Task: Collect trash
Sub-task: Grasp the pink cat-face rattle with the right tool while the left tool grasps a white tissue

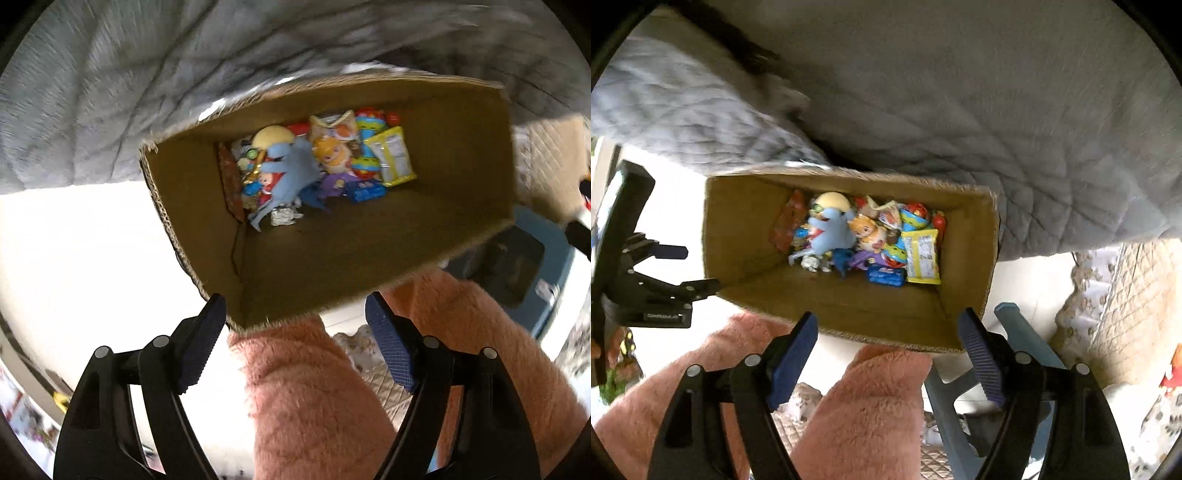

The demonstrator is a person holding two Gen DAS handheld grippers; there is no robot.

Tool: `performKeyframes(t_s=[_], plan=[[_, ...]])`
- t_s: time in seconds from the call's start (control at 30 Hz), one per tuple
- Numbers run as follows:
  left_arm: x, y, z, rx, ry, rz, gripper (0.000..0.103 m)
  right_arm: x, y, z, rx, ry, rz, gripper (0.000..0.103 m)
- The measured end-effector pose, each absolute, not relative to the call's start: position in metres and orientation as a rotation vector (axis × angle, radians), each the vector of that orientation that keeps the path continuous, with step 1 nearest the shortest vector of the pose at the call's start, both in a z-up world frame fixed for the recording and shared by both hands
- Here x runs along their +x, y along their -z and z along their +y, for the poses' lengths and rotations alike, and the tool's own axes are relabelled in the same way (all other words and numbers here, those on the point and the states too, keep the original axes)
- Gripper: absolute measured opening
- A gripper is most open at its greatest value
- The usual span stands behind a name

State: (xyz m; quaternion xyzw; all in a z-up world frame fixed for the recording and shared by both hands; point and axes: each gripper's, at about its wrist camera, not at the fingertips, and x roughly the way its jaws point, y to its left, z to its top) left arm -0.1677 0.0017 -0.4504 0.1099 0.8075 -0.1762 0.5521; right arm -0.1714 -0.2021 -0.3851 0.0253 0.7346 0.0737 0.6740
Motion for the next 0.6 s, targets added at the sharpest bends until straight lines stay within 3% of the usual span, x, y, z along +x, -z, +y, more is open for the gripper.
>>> performKeyframes(t_s=[0.17, 0.33, 0.5, 0.6], plan=[[-0.168, 0.331, -0.010, 0.238, 0.661, 1.732, 0.076, -0.161, 0.262, -0.204, 0.189, -0.420, 1.488, 0.077], [-0.152, 0.201, -0.004, 0.132, 0.719, 1.476, 0.086, -0.112, 0.127, -0.213, 0.285, -0.543, 1.177, 0.084], [-0.115, 0.127, 0.004, 0.004, 0.626, 1.258, 0.086, -0.015, 0.075, -0.206, 0.152, -0.387, 0.934, 0.088], [-0.102, 0.113, 0.012, -0.063, 0.562, 1.206, 0.086, 0.071, 0.067, -0.179, -0.043, -0.319, 0.840, 0.088]])
